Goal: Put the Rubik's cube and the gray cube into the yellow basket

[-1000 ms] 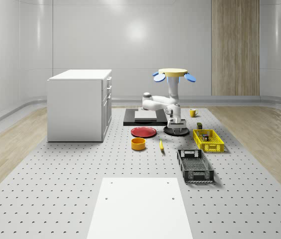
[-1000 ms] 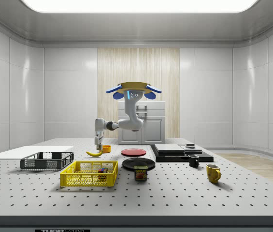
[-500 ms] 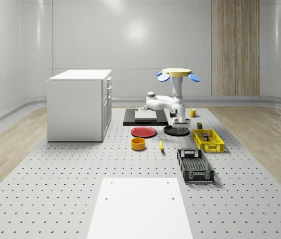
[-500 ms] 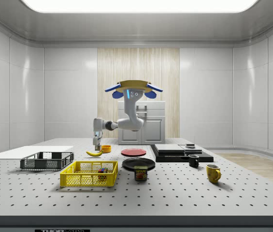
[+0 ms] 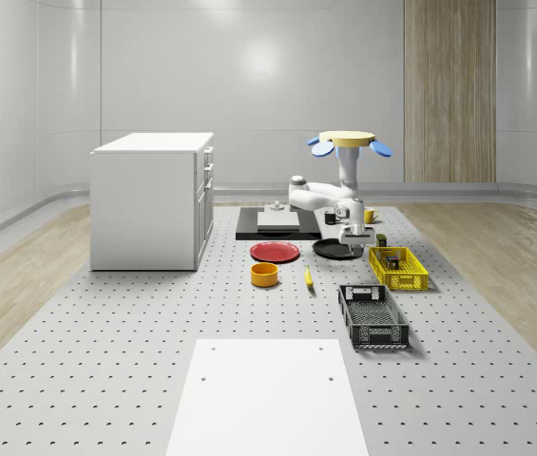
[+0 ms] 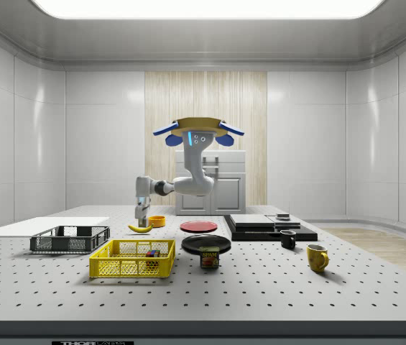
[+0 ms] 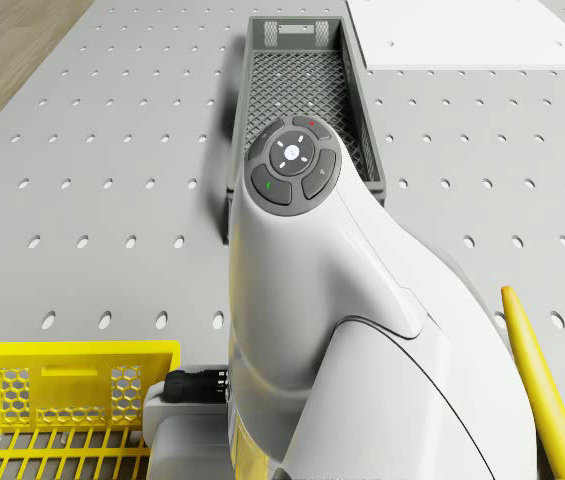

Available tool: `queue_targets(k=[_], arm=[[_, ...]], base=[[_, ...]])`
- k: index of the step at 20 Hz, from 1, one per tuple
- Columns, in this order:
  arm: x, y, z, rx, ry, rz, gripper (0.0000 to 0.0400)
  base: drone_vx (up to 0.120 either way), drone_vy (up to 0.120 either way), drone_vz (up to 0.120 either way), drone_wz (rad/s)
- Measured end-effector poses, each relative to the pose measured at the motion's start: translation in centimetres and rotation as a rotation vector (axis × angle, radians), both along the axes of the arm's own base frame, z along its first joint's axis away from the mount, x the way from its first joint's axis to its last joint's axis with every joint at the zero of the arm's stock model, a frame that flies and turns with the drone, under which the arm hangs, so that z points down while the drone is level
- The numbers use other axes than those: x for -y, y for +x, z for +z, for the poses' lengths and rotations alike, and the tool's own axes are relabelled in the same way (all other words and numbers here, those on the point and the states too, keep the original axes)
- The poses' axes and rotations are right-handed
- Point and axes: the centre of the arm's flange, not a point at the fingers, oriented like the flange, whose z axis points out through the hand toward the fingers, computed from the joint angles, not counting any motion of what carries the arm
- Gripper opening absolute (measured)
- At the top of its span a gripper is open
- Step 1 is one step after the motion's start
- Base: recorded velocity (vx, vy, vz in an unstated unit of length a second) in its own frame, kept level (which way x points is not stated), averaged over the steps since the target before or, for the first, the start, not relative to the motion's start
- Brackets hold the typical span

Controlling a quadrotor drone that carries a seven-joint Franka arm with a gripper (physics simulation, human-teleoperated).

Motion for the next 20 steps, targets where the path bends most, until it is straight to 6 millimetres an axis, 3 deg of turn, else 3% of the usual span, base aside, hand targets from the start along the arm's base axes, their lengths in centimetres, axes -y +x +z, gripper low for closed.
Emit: queue_targets(k=[20], arm=[[0.0,0.0,0.0,0.0,0.0,0.0,0.025]], base=[[0.0,0.12,0.0,0.0]])
